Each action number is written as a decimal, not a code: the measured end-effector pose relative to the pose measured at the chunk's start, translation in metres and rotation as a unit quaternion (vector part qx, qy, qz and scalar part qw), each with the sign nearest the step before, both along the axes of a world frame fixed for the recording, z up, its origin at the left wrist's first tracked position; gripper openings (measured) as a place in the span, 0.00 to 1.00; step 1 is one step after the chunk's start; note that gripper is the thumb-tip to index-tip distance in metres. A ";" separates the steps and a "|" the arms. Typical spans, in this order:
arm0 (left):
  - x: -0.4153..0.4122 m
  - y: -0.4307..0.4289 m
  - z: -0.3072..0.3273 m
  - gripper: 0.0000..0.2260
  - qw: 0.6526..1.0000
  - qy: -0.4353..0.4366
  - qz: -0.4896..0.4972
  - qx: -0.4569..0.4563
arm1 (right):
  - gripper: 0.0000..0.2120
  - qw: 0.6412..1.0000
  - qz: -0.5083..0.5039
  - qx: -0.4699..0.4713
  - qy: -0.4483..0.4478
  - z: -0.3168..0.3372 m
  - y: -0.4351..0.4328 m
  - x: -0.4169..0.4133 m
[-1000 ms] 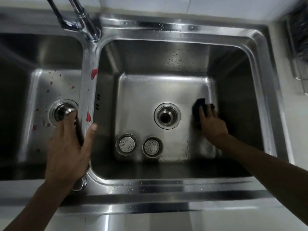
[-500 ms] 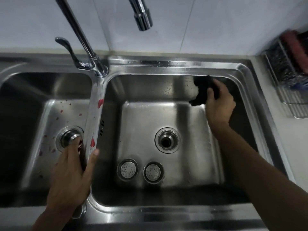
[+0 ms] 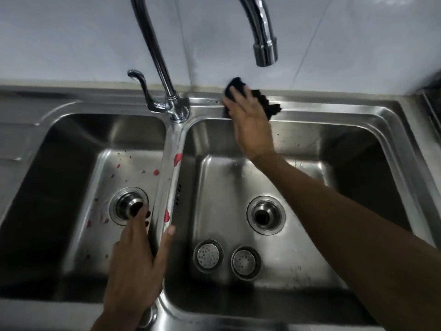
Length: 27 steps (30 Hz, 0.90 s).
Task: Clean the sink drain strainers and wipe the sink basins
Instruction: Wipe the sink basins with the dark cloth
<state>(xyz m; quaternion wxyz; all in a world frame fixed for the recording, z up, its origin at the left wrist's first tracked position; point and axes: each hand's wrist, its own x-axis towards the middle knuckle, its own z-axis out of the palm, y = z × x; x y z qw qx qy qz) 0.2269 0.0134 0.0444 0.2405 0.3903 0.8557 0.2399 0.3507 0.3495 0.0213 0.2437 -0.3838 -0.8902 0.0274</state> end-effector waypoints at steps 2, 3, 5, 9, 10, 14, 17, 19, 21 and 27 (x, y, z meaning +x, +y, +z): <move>0.000 0.000 0.000 0.40 1.000 -0.005 0.002 0.000 | 0.37 0.997 0.048 -0.003 -0.062 0.002 -0.007 -0.038; -0.001 0.001 0.000 0.40 1.000 -0.011 0.005 -0.002 | 0.41 0.995 0.060 -0.013 -0.083 0.003 -0.010 -0.056; -0.002 0.003 -0.002 0.40 1.000 -0.019 0.007 -0.001 | 0.42 0.993 0.063 -0.031 -0.090 0.007 -0.015 -0.080; -0.005 0.004 -0.005 0.39 1.000 -0.015 0.009 -0.006 | 0.37 0.991 0.076 -0.013 -0.110 0.009 -0.013 -0.067; -0.006 0.004 -0.007 0.39 1.000 -0.011 0.010 -0.010 | 0.37 0.990 0.082 -0.005 -0.119 0.008 -0.009 -0.054; -0.008 0.001 -0.012 0.38 1.000 0.007 0.011 -0.009 | 0.35 0.993 0.047 0.022 -0.109 0.008 0.014 0.018; -0.013 -0.003 -0.021 0.36 1.000 0.010 0.005 0.010 | 0.29 0.995 0.015 0.030 -0.089 0.012 0.029 0.092; -0.019 -0.006 -0.030 0.35 1.000 -0.004 0.005 0.023 | 0.31 0.997 -0.032 0.022 -0.069 0.014 0.034 0.148; -0.029 -0.008 -0.042 0.33 0.999 -0.014 0.003 0.036 | 0.35 0.990 -0.102 -0.020 -0.098 0.017 0.038 0.201; -0.061 -0.008 -0.075 0.28 0.997 -0.028 -0.024 0.064 | 0.31 0.968 -0.143 -0.055 -0.200 0.036 0.021 0.289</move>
